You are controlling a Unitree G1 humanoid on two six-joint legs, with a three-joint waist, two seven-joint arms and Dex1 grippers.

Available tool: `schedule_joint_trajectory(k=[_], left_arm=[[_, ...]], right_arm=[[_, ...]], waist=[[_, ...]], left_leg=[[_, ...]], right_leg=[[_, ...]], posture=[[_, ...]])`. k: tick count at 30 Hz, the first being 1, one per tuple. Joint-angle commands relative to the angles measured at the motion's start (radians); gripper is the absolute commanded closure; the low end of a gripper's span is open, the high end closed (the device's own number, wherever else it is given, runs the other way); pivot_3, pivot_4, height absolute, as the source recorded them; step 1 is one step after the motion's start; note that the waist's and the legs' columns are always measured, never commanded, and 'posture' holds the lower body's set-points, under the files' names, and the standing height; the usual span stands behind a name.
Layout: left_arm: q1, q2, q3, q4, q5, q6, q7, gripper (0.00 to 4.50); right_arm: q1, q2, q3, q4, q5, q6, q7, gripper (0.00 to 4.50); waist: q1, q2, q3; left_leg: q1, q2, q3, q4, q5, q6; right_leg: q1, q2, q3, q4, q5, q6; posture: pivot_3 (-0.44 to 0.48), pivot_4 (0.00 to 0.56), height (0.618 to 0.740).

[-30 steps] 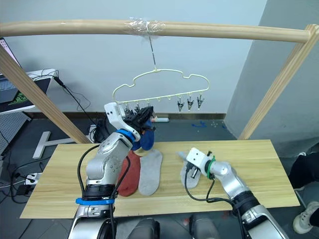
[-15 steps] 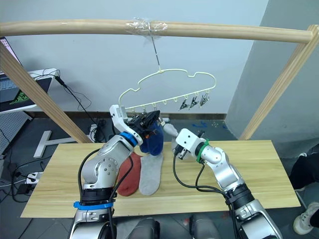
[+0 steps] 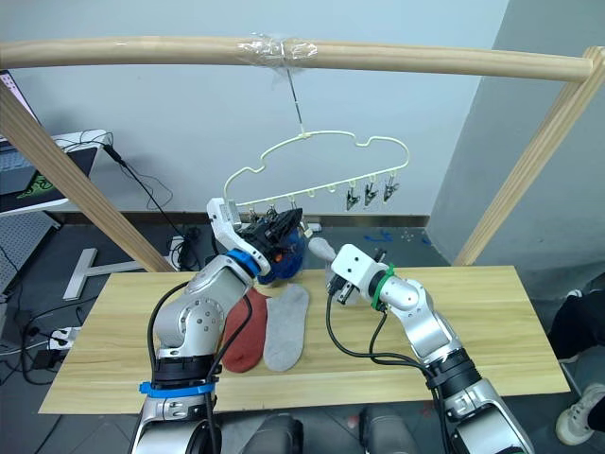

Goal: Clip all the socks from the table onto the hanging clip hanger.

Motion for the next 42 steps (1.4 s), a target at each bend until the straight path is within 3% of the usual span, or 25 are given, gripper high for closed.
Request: schedule_joint_trajectory(k=[1,21,31,35,39,42], left_arm=[[-0.005,-0.004,-0.009,-0.007,-0.007,0.008,0.003,4.50],[0.001,-0.004,-0.015,-0.018,-0.012,0.004,-0.012,4.50],[-0.001,0.003,0.002,-0.028,-0.025,0.013,-0.013,1.44],[0.054,0.040,0.025,-0.111,-0.086,0.082,-0.029,0.20],[0.098,0.077,0.038,-0.177,-0.128,0.127,-0.024,0.05],[0.111,0.093,0.045,-0.197,-0.142,0.144,-0.019,0.00]], right_arm=[[-0.033,0.015,-0.005,-0.038,0.009,-0.002,0.004,4.49],[-0.084,0.073,-0.013,-0.043,0.019,0.022,-0.002,4.49],[-0.078,0.065,-0.018,-0.049,0.023,0.030,0.000,4.50],[-0.087,0.077,-0.033,-0.027,0.035,0.035,-0.011,4.50],[-0.087,0.092,-0.055,-0.027,0.087,0.061,0.017,4.50],[-0.082,0.102,-0.071,-0.045,0.129,0.092,0.035,3.67]], waist=[[0.000,0.000,0.000],[-0.001,0.000,0.000],[-0.001,0.000,0.000],[-0.005,0.000,0.000],[-0.002,0.000,0.000],[-0.001,0.000,0.000]], left_leg=[[0.000,0.000,0.000,0.000,0.000,0.000],[0.000,0.000,0.000,0.000,0.000,0.000],[0.000,0.000,0.000,0.000,0.000,0.000],[0.000,0.000,0.000,-0.001,0.000,0.000],[-0.001,0.001,-0.001,-0.002,0.000,0.000],[-0.001,0.000,-0.001,-0.001,0.000,0.000]], right_leg=[[0.000,0.000,0.000,0.000,0.000,0.000],[0.000,0.000,0.000,0.000,0.000,0.000],[0.000,0.000,0.000,0.000,0.000,0.000],[-0.001,0.000,0.000,0.000,0.000,0.000],[-0.001,0.000,-0.001,0.000,0.000,0.000],[-0.001,0.000,-0.001,0.000,0.000,0.000]], posture=[[0.005,0.155,0.740],[0.005,0.155,0.740],[0.007,0.164,0.740],[0.007,0.164,0.740],[0.019,0.166,0.740],[0.023,0.166,0.740]])
